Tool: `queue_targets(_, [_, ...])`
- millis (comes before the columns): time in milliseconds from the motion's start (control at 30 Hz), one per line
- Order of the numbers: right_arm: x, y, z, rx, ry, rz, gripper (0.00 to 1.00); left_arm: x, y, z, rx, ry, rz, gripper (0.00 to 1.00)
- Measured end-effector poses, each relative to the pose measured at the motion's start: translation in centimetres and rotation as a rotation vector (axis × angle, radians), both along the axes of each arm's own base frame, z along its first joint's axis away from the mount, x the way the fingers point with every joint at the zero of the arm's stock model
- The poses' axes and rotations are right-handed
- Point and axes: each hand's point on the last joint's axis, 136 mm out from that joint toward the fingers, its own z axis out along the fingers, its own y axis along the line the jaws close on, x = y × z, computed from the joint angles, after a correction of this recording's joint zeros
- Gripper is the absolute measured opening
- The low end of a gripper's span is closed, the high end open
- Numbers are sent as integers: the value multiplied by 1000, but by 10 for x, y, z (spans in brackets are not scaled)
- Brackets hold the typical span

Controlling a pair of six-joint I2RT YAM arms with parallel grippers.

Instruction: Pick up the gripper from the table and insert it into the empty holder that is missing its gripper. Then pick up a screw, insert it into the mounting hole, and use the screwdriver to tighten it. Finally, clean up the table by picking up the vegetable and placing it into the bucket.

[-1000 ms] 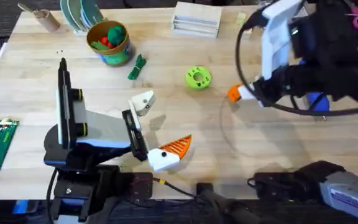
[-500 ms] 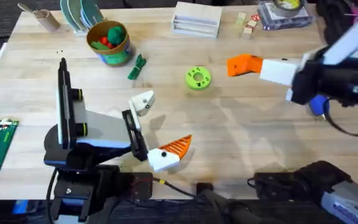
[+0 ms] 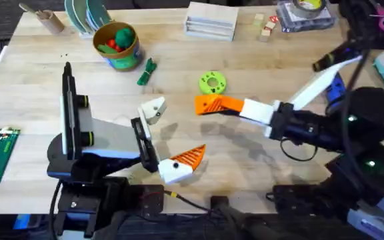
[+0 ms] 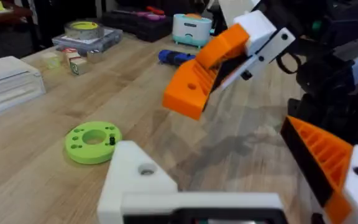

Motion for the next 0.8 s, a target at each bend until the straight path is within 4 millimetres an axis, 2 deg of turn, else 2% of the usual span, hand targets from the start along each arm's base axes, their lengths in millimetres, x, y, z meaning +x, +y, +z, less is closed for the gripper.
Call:
queue_targets(267, [-2,23,-6,39,76,59,11,0,0,0,0,0,0,993])
queue_targets(467, [4,37,0,105,76,82,11,0,0,0,0,0,0,992])
queue_targets(567, [6,44,-10,114,132,93,11,0,0,0,0,0,0,993])
queue_targets(700, [7,50,-9,146,136,109,11,0,0,0,0,0,0,993])
queue_targets(800, [9,51,-16,143,177,109,10,0,0,0,0,0,0,993])
